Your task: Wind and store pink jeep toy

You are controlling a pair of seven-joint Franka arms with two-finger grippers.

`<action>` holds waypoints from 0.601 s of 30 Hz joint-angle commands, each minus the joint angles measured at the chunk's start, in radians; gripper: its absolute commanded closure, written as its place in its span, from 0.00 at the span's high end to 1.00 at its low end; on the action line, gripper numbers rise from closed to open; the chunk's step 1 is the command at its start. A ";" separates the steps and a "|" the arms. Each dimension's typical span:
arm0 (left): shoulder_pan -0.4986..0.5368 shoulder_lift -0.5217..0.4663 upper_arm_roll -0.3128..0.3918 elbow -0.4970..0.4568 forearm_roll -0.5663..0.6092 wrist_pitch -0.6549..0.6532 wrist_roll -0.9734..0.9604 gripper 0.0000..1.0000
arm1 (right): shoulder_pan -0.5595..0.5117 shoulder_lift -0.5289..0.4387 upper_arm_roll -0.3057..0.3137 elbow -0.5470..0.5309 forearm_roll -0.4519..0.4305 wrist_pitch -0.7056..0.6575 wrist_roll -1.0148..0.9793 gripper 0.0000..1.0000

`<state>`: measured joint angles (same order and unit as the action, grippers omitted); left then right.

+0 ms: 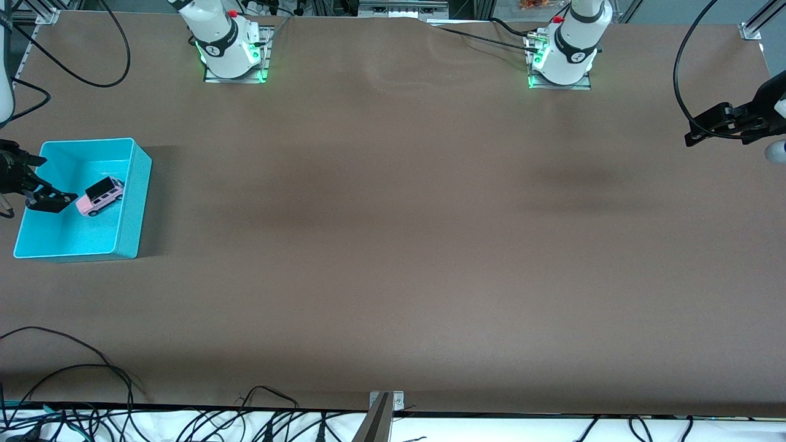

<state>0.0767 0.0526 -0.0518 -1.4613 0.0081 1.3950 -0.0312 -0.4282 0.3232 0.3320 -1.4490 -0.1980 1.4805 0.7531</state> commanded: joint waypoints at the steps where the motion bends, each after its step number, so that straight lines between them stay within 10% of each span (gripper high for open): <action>1: 0.006 0.009 0.000 0.019 -0.014 -0.017 -0.007 1.00 | -0.007 -0.007 0.056 0.039 0.006 -0.025 -0.001 1.00; 18: 0.006 0.009 0.000 0.018 -0.014 -0.017 -0.007 1.00 | 0.282 -0.194 -0.073 -0.233 0.015 0.294 -0.032 1.00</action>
<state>0.0772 0.0527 -0.0515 -1.4613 0.0081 1.3945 -0.0312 -0.2128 0.2725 0.3358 -1.5032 -0.1950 1.6174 0.7529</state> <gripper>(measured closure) 0.000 0.000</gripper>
